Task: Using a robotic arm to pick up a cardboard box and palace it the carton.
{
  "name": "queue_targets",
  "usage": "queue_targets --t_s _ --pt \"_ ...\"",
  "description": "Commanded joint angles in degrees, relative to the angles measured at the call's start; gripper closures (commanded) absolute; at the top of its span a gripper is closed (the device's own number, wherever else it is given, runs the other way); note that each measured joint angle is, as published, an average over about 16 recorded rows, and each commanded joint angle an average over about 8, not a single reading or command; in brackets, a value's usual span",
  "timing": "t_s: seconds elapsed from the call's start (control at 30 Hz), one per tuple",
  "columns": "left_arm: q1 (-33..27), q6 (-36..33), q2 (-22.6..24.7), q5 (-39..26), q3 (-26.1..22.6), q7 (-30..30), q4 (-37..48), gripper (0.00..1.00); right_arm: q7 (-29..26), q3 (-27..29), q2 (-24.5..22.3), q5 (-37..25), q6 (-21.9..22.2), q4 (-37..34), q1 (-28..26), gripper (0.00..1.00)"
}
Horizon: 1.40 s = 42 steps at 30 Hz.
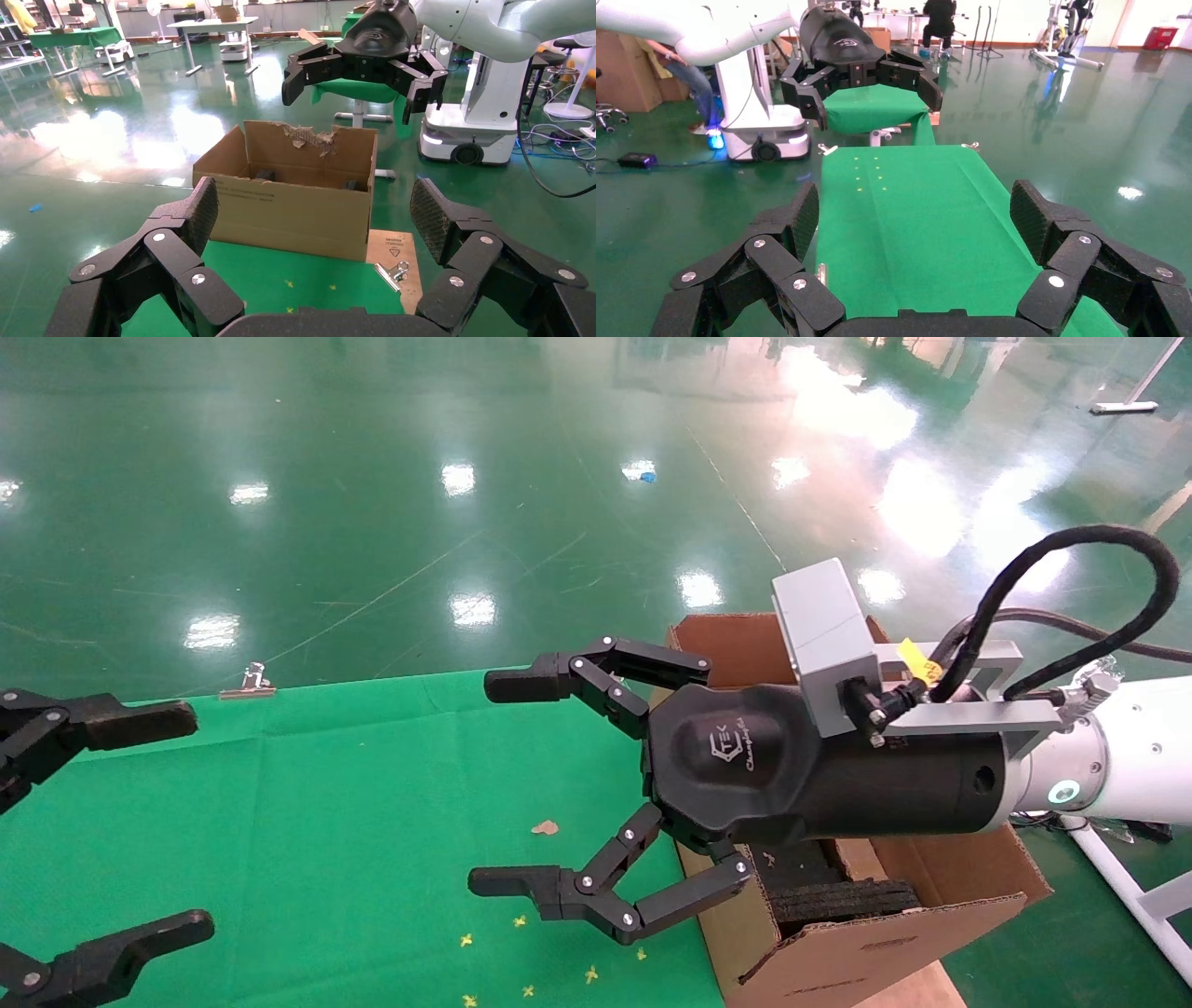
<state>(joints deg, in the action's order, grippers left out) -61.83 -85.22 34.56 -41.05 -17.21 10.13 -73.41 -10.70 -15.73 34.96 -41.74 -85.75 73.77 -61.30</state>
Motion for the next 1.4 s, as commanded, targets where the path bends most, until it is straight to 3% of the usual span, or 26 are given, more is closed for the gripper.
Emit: queue_targets --t_s 0.03,1.4 --pt "0.0 0.0 0.0 0.0 0.0 0.0 0.0 0.0 -0.01 -0.08 0.01 -0.04 0.01 -0.06 -0.06 0.0" --pt "0.0 0.0 0.0 -0.02 0.0 0.0 0.0 0.0 -0.09 -0.39 0.06 -0.15 0.09 -0.29 -0.33 0.0"
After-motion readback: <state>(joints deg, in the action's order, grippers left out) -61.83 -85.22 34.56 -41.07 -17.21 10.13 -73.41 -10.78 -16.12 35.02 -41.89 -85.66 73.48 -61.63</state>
